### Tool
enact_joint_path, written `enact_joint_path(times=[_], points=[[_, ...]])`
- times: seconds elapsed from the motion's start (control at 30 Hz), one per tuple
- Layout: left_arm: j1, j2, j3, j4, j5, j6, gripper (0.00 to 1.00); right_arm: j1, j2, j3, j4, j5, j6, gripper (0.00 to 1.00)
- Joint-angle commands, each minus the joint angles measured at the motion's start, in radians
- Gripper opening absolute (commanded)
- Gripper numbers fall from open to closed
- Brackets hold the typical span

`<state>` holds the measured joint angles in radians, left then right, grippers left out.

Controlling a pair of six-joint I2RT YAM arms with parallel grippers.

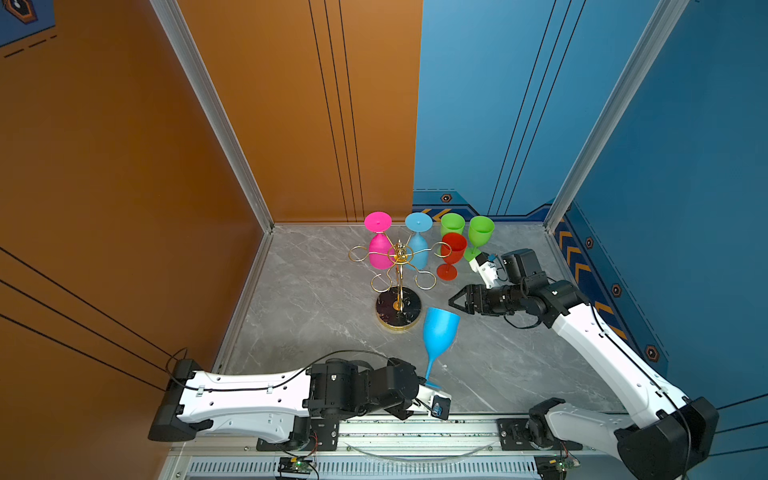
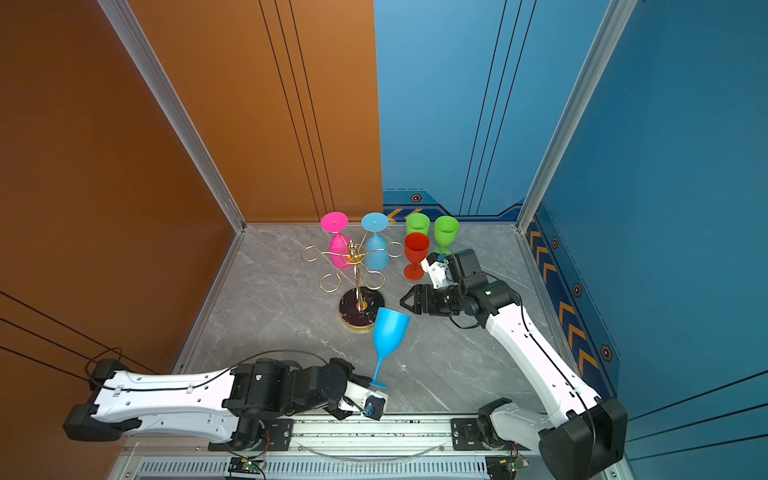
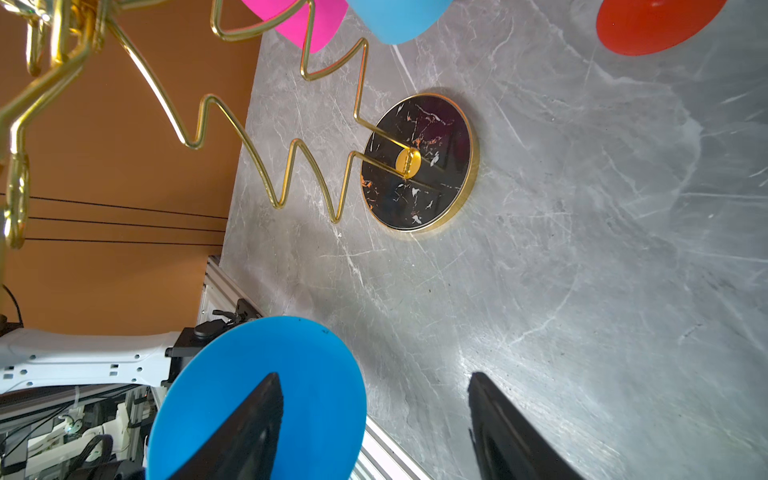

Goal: Take the wine glass off the wine glass rack
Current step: 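Grasp the blue glass bowl rim with the right gripper while the left holds the foot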

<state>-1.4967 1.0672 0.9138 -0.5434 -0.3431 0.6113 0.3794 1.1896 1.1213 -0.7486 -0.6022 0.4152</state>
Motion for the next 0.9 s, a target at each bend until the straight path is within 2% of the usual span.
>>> enact_joint_path(times=[0.0, 0.33, 0.6, 0.87], points=[[-0.027, 0.0, -0.025, 0.043, -0.124, 0.086, 0.0, -0.002, 0.009, 0.02, -0.053, -0.055, -0.026, 0.68], [-0.065, 0.031, -0.073, 0.121, -0.282, 0.214, 0.0, 0.006, 0.027, 0.009, -0.054, -0.112, -0.026, 0.55], [-0.079, 0.037, -0.13, 0.18, -0.373, 0.333, 0.0, 0.007, 0.042, -0.001, -0.054, -0.147, -0.027, 0.33], [-0.082, 0.038, -0.162, 0.215, -0.43, 0.378, 0.0, 0.006, 0.045, -0.004, -0.053, -0.158, -0.027, 0.18]])
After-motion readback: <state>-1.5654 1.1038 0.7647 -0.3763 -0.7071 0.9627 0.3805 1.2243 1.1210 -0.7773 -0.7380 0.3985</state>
